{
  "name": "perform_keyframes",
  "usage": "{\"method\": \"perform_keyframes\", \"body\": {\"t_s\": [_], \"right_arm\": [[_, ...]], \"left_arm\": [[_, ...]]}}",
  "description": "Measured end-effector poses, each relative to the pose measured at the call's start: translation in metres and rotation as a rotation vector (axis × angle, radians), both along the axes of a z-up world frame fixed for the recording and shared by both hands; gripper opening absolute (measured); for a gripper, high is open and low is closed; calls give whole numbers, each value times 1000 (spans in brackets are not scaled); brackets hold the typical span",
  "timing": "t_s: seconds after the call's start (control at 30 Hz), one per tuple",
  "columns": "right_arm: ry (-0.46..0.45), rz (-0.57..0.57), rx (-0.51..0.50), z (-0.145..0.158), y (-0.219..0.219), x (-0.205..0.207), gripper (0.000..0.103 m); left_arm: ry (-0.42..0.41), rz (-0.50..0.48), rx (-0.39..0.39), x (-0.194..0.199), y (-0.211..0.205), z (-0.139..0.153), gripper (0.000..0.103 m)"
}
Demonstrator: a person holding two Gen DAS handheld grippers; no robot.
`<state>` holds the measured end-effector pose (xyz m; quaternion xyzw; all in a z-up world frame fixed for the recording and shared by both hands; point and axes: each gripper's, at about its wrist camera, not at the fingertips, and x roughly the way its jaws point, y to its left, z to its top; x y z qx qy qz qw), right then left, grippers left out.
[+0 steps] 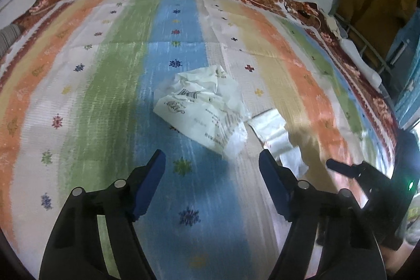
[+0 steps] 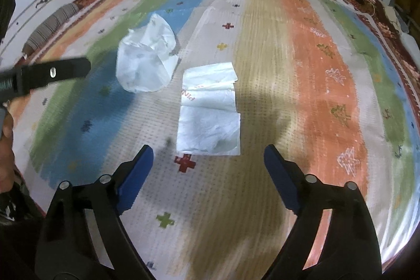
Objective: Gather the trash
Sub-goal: 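Move both open tools back over the tissue and plastic bag on the bed, then grasp the white plastic bag with left tool while right tool grasps the flat tissue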
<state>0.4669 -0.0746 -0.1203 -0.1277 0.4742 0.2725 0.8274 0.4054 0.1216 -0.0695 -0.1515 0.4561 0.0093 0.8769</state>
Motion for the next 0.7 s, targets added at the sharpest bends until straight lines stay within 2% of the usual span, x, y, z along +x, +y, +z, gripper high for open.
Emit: {"method": "perform_keyframes", "body": {"t_s": [0.13,0.27,0.33,0.4,0.43,0.47,0.5,0.53,0.57,0.6,0.63,0.7], "right_arm": [[5,3,-5,-8,7,8,79],[26,3,-22,-21,11,16,70],[18,19,-21,-22,13,17,64],[13,35,-28,-22,15,19,58],[23,40,-28,-23,15,21,56],[34,40,-24,-24,15,22,48],[35,37,-25,-24,15,22,45],[31,33,-30,-24,16,21,37],[33,36,-34,-23,18,20,27],[38,43,-38,-22,19,18,22],[37,43,-42,-21,19,18,13],[41,44,-41,-17,17,16,8]], "left_arm": [[18,-6,15,16,-6,-11,71],[28,-20,4,29,-14,-27,71],[31,-33,22,34,-18,-32,61],[20,-36,28,37,-21,-36,56],[8,-38,34,37,-23,-38,49],[2,-41,39,36,-24,-40,43],[3,-44,48,36,-25,-41,28],[12,-45,70,36,-26,-44,14],[17,-42,84,35,-26,-44,8],[16,-39,86,35,-26,-44,5],[11,-43,82,34,-25,-41,3],[0,-50,86,33,-25,-34,2]]}}
